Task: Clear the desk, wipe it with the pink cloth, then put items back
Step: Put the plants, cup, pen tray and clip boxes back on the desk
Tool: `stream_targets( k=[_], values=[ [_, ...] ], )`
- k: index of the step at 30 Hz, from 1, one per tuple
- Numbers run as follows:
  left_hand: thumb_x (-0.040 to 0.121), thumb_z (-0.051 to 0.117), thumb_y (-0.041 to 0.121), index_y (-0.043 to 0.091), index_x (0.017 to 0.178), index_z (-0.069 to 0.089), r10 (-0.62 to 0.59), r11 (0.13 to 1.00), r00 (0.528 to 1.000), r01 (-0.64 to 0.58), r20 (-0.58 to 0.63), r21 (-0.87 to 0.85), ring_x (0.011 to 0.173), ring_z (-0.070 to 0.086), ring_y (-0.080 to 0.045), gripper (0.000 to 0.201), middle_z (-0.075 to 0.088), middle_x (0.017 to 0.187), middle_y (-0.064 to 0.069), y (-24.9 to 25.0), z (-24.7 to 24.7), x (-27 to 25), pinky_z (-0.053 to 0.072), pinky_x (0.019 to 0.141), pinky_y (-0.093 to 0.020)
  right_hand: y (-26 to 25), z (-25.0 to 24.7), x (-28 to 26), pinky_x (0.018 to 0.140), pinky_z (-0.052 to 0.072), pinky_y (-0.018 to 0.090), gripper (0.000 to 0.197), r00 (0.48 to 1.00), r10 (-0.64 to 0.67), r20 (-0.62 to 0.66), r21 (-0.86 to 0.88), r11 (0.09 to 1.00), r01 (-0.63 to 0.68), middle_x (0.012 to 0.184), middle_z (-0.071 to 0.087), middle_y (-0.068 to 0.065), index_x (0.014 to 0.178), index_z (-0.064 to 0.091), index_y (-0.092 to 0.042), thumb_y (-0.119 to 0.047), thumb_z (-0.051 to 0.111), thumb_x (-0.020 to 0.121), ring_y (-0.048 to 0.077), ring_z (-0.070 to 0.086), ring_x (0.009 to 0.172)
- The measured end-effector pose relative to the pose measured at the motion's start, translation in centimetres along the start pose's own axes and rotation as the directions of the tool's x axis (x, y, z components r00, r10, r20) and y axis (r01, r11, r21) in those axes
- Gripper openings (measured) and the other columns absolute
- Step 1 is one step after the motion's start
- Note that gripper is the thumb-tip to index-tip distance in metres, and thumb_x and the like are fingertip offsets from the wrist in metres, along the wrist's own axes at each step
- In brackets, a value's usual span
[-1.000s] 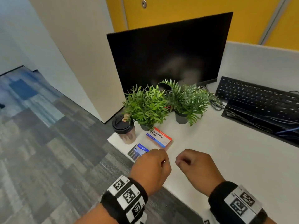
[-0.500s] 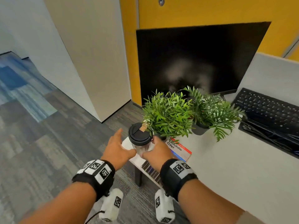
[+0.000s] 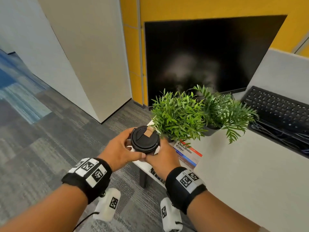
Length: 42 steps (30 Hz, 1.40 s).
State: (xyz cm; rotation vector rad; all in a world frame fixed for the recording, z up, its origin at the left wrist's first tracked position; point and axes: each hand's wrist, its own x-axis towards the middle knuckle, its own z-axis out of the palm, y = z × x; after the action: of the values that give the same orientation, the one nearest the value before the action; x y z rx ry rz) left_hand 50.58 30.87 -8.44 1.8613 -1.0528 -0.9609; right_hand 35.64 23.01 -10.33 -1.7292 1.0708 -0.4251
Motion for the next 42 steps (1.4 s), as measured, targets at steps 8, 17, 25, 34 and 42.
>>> stream_targets(
  k=[8, 17, 25, 34, 42],
  values=[
    [0.046, 0.081, 0.066, 0.06, 0.118, 0.048, 0.214, 0.909, 0.97, -0.24, 0.114, 0.341, 0.093, 0.066, 0.0, 0.079, 0.065, 0.105, 0.035, 9.0, 2.1, -7.1, 0.057, 0.081, -0.019, -1.6, -8.7, -9.5, 0.069, 0.046, 0.009, 0.07, 0.997, -0.058, 0.041, 0.016, 0.998, 0.058, 0.104, 0.066, -0.028, 0.122, 0.053, -0.042, -0.042, 0.085, 0.06, -0.011, 0.059, 0.075],
    [0.043, 0.067, 0.077, 0.054, 0.11, 0.042, 0.331, 0.797, 0.881, -0.453, 0.337, 0.4, 0.083, 0.061, 0.009, 0.075, 0.06, 0.095, 0.037, 20.6, 19.8, -4.2, 0.054, 0.077, -0.015, 4.8, -27.3, -15.6, 0.075, 0.058, 0.026, 0.063, 0.975, 0.06, -0.214, -0.083, 0.993, -0.079, 0.099, 0.067, -0.027, 0.12, 0.052, -0.045, -0.034, 0.083, 0.066, 0.016, 0.066, 0.087],
    [0.048, 0.079, 0.06, 0.042, 0.107, 0.048, 0.249, 0.862, 0.919, -0.354, 0.305, 0.364, 0.091, 0.065, -0.005, 0.069, 0.067, 0.102, 0.02, 22.8, 36.1, 4.1, 0.057, 0.082, -0.03, 15.8, -39.2, -10.3, 0.078, 0.056, 0.024, 0.065, 0.957, 0.145, -0.25, -0.076, 0.983, -0.169, 0.112, 0.064, -0.015, 0.124, 0.052, -0.035, -0.027, 0.083, 0.067, 0.006, 0.063, 0.09],
    [0.055, 0.083, 0.05, 0.034, 0.105, 0.045, 0.176, 0.886, 0.962, -0.248, 0.21, 0.392, 0.092, 0.062, -0.013, 0.065, 0.061, 0.098, 0.015, 23.4, 45.1, 11.8, 0.052, 0.077, -0.028, 23.8, -46.0, -1.7, 0.074, 0.051, 0.024, 0.074, 0.968, 0.188, -0.167, -0.005, 0.981, -0.192, 0.119, 0.063, -0.01, 0.129, 0.049, -0.032, -0.015, 0.083, 0.066, 0.008, 0.06, 0.095],
    [0.058, 0.083, 0.048, 0.032, 0.11, 0.046, 0.158, 0.893, 0.97, -0.219, 0.184, 0.393, 0.09, 0.058, -0.011, 0.066, 0.056, 0.094, 0.017, 23.6, 48.1, 14.6, 0.046, 0.076, -0.024, 26.1, -48.2, 0.6, 0.074, 0.045, 0.024, 0.072, 0.965, 0.216, -0.147, 0.061, 0.976, -0.209, 0.118, 0.063, -0.005, 0.13, 0.048, -0.029, -0.008, 0.082, 0.07, 0.012, 0.058, 0.099]
  ],
)
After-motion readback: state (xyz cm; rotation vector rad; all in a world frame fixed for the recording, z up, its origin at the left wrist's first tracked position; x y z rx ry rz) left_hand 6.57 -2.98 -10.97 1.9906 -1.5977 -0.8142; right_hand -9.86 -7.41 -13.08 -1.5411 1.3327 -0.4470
